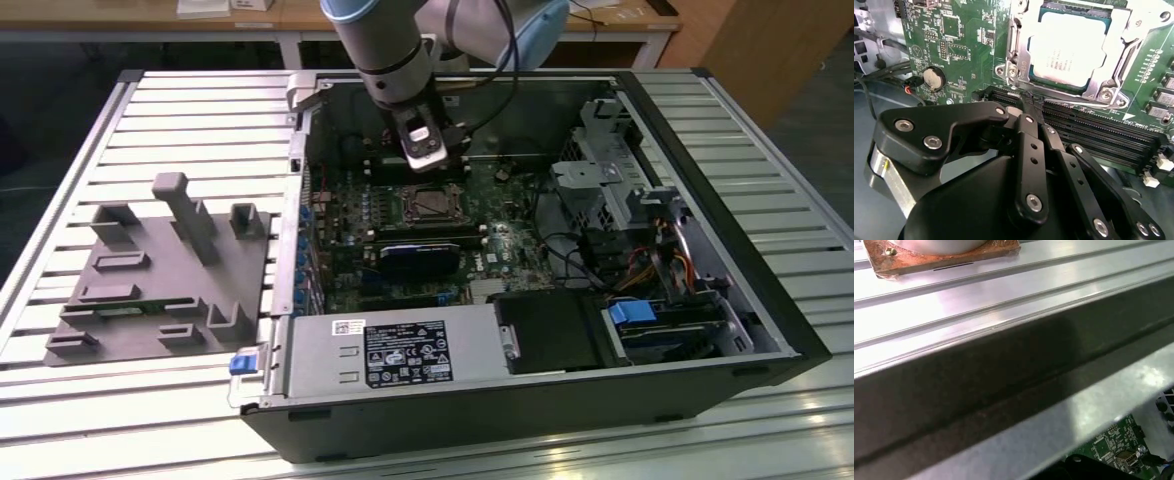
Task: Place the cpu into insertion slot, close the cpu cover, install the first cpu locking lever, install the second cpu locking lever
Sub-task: 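Install the first cpu locking lever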
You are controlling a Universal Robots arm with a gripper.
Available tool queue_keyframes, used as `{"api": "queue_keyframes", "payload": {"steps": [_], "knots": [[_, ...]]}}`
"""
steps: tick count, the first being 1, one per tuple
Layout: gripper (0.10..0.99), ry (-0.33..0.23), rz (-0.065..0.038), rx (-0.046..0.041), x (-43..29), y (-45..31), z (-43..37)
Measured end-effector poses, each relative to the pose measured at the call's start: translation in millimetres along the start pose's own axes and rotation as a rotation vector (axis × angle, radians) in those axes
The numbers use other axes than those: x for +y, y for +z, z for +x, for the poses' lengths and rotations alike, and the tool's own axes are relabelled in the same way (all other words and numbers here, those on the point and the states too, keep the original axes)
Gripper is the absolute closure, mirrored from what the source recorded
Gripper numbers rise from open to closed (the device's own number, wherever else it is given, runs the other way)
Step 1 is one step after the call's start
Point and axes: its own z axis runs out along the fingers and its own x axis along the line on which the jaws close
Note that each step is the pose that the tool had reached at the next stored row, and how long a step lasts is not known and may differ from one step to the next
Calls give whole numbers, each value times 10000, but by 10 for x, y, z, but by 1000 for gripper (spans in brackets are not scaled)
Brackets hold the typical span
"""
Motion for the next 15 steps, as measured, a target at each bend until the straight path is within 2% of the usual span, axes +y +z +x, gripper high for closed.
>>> {"api": "queue_keyframes", "payload": {"steps": [15], "knots": [[984, 229, 69, -58, -8, 29, -13]]}}
